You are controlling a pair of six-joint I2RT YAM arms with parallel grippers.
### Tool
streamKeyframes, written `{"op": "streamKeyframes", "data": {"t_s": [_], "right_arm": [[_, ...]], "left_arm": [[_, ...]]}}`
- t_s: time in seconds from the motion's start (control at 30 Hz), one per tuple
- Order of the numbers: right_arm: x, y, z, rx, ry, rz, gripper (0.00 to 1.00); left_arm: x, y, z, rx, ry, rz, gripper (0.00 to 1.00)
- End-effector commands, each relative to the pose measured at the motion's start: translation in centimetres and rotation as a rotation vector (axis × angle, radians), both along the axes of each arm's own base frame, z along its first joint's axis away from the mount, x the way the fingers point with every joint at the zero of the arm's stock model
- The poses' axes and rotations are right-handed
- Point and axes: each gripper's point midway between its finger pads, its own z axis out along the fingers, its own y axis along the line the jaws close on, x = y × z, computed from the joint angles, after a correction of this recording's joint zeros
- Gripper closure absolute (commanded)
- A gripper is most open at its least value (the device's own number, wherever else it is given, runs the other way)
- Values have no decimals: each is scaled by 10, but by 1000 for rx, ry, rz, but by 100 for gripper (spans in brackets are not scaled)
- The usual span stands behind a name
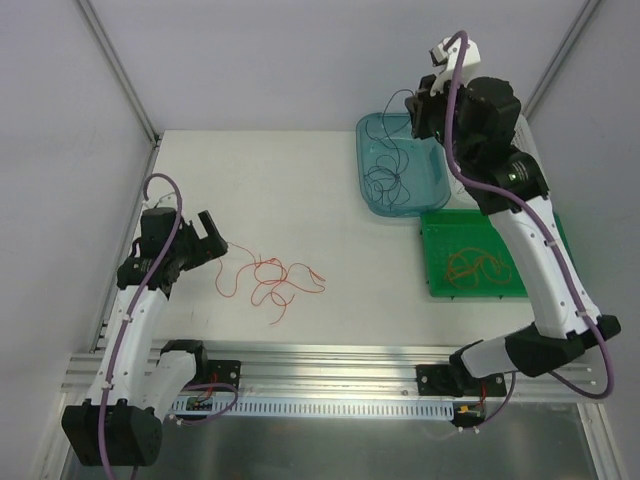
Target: Untangle the cables
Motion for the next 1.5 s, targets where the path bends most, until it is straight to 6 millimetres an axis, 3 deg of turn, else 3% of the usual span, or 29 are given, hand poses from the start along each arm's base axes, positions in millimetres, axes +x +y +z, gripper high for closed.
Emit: {"op": "streamKeyframes", "data": {"t_s": [0.0, 0.17, 0.2, 0.27, 0.3, 0.4, 0.43, 0.5, 0.53, 0.57, 0.6, 0.63, 0.67, 0.77, 0.87, 0.9, 0.97, 1.0, 1.07, 1.1, 1.27, 1.37, 1.47], "right_arm": [[32, 10, 40, 66, -139, 52, 99], [103, -9, -4, 73, -74, -8, 99], [124, -7, -30, 64, -24, -11, 99], [146, -15, -54, 75, 20, -19, 99], [164, -15, -81, 70, 69, -23, 99], [187, -24, -124, 67, 152, -57, 99], [198, -31, -157, 53, 208, -95, 96], [205, -39, -184, 52, 250, -137, 77], [205, -45, -210, 39, 298, -165, 71], [203, -48, -218, 36, 315, -176, 61], [198, -46, -225, 43, 339, -171, 57], [190, -43, -218, 56, 339, -156, 50], [180, -40, -229, 54, 371, -145, 46], [144, -25, -223, 38, 401, -92, 36], [99, 2, -221, 17, 444, -1, 34], [80, 24, -222, 13, 459, 70, 33], [52, 43, -229, 2, 501, 140, 33], [26, 63, -233, -13, 525, 215, 33], [-4, 81, -247, -36, 590, 291, 33], [-30, 100, -258, -52, 629, 379, 33], [-96, 140, -305, -135, 748, 555, 33], [-117, 154, -334, -204, 801, 598, 33], [-125, 167, -355, -259, 825, 625, 33]], "left_arm": [[-8, 15, -20, 81, -8, 38, 1], [-7, 16, -26, 88, -10, 34, 1], [-7, 16, -26, 88, -7, 32, 1], [-7, 12, -30, 74, 10, 16, 1], [-7, 10, -33, 67, 19, 8, 1], [-7, 6, -36, 47, 35, -10, 1], [-7, 5, -37, 45, 37, -12, 1], [-7, 4, -37, 42, 40, -15, 1], [-7, 4, -37, 42, 40, -18, 1], [-7, 5, -38, 43, 41, -14, 1], [-8, 5, -38, 43, 44, -13, 1], [-8, 5, -39, 42, 46, -13, 1], [-8, 5, -40, 43, 51, -13, 1], [-8, 3, -44, 35, 66, -20, 1], [-9, -2, -48, 11, 88, -41, 1], [-8, -5, -49, -3, 94, -47, 1], [-10, -8, -55, -14, 119, -59, 1], [-10, -10, -55, -26, 125, -66, 1], [-11, -13, -59, -38, 146, -76, 1], [-10, -14, -60, -44, 151, -77, 1], [-12, -20, -66, -79, 185, -95, 1], [-12, -22, -71, -89, 208, -99, 1], [-11, -21, -76, -94, 238, -83, 1]]}}
